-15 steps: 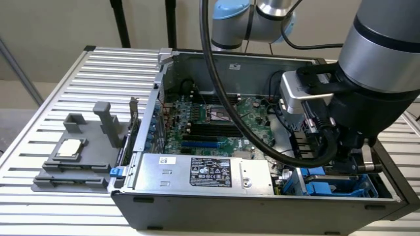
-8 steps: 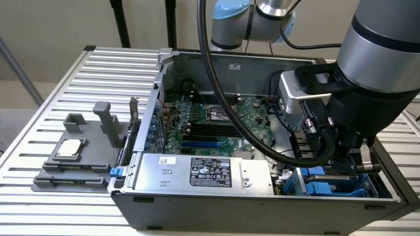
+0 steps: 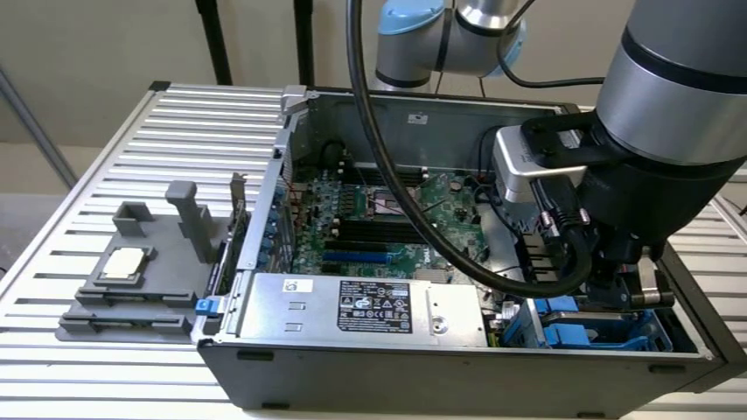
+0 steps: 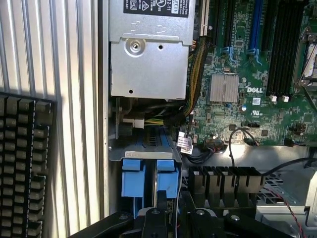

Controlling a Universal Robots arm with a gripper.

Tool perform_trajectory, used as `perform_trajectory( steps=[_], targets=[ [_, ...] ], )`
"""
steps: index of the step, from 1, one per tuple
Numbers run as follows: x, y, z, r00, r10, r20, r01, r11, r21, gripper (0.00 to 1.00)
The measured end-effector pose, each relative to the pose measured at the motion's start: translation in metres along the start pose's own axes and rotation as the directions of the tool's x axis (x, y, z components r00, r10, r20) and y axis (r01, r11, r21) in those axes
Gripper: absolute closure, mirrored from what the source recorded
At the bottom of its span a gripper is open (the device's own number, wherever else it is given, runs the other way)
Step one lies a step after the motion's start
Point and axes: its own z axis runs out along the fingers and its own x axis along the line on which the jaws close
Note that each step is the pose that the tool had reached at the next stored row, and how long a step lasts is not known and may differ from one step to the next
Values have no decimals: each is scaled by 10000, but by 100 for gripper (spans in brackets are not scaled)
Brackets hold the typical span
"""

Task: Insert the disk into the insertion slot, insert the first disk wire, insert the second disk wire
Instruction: 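Insert the second disk wire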

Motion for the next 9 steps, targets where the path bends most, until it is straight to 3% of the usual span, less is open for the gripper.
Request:
perform_trajectory(
  steps=[4, 9],
  targets=[
    [-14, 0, 1, 10000, 2, 2, -2, 10000, -4, 75],
    [-139, -19, -73, 10000, 0, -27, 0, 10000, -27, 75]
  ],
)
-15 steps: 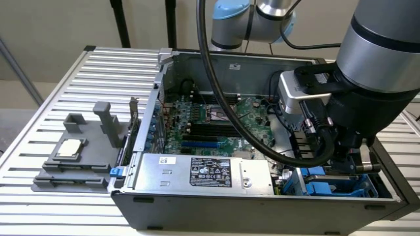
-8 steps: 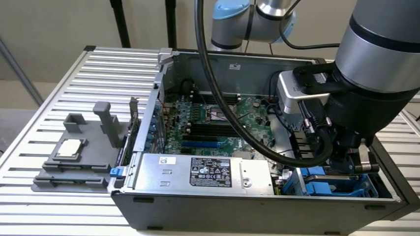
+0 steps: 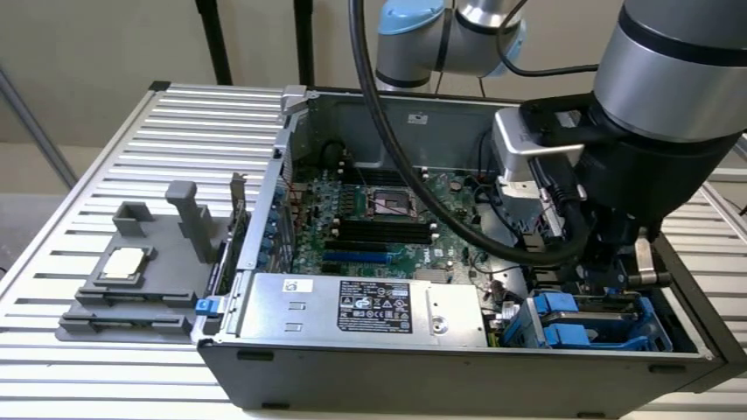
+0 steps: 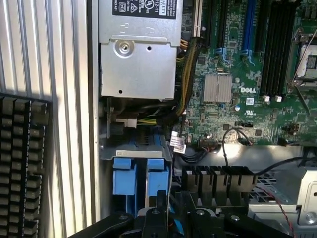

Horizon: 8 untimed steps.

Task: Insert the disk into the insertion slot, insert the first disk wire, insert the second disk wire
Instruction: 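Insert the second disk wire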

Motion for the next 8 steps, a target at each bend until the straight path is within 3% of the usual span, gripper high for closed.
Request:
perform_trajectory(
  steps=[5, 8],
  targets=[
    [-115, -51, -136, 10000, -9, -61, 9, 10000, -29, 75],
    [-140, -120, -176, 10000, -8, -69, 8, 10000, -68, 75]
  ],
)
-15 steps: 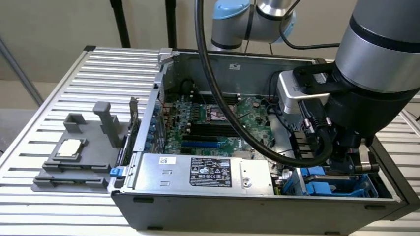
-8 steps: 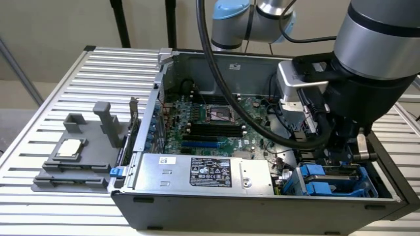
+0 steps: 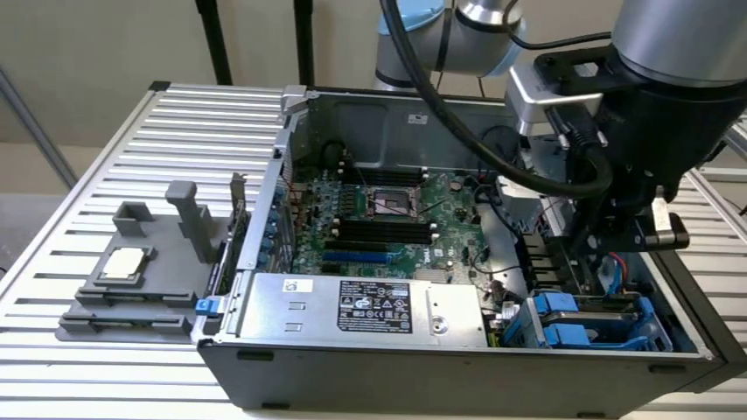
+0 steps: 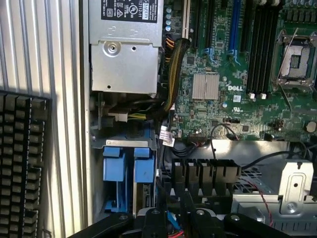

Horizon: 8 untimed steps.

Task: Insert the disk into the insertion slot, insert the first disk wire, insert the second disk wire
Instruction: 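Insert the second disk wire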

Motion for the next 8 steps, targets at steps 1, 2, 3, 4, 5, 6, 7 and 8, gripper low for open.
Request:
perform_trajectory(
  steps=[1, 2, 3, 4, 5, 6, 7, 8],
  targets=[
    [-4, -31, -6, 10000, 0, -2, 0, 10000, -19, 75],
    [-8, -59, -6, 10000, 2, -2, -2, 10000, -35, 75],
    [-12, -88, -3, 10000, 3, 1, -3, 10000, -53, 75],
    [-17, -119, 1, 10000, 4, 0, -4, 10000, -68, 75],
    [-23, -151, 5, 10000, 4, -2, -4, 10000, -82, 75],
    [-28, -180, 9, 10000, 4, -3, -4, 10000, -92, 75],
    [-36, -205, 13, 10000, 4, -4, -4, 10000, -98, 75],
    [-47, -229, 15, 10000, 4, -7, -4, 9999, -103, 75]
  ],
)
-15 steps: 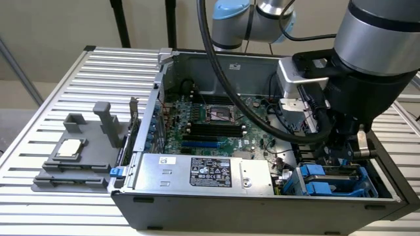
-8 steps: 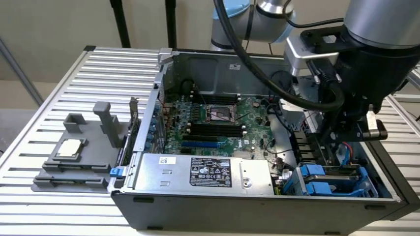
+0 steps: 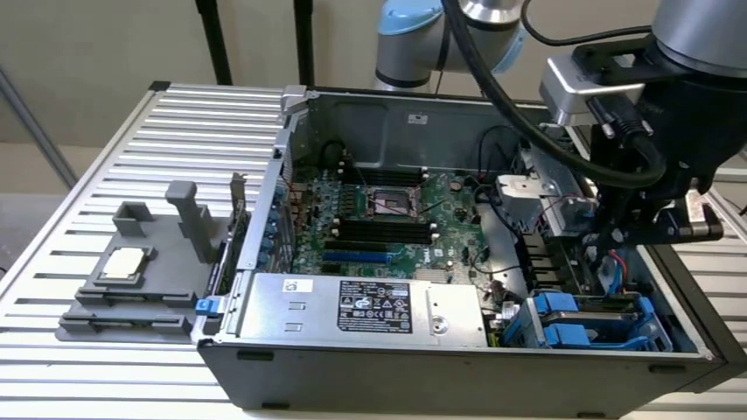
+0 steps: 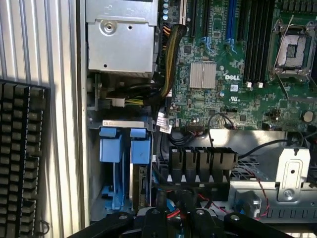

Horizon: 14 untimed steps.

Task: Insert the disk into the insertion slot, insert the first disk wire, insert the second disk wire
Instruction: 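Insert the second disk wire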

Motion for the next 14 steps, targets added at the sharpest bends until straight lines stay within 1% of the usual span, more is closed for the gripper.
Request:
perform_trajectory(
  steps=[2, 4, 6, 8, 9, 11, 12, 13, 14],
  targets=[
    [-21, -44, 0, 10000, -2, -13, 2, 10000, -8, 75],
    [-43, -80, -20, 10000, -8, -48, 8, 10000, -16, 75],
    [-70, -110, -55, 9999, -19, -114, 19, 10000, -25, 75],
    [-92, -133, -73, 9998, -35, -215, 34, 10000, -43, 75],
    [-105, -147, -72, 9997, -41, -249, 40, 10000, -53, 75],
    [-131, -179, -64, 9996, -48, -296, 46, 10000, -69, 75],
    [-145, -198, -60, 9995, -53, -323, 50, 10000, -78, 73],
    [-157, -215, -57, 9994, -58, -352, 55, 9999, -88, 67],
    [-167, -232, -54, 9992, -64, -390, 60, 9999, -101, 67]
  ],
)
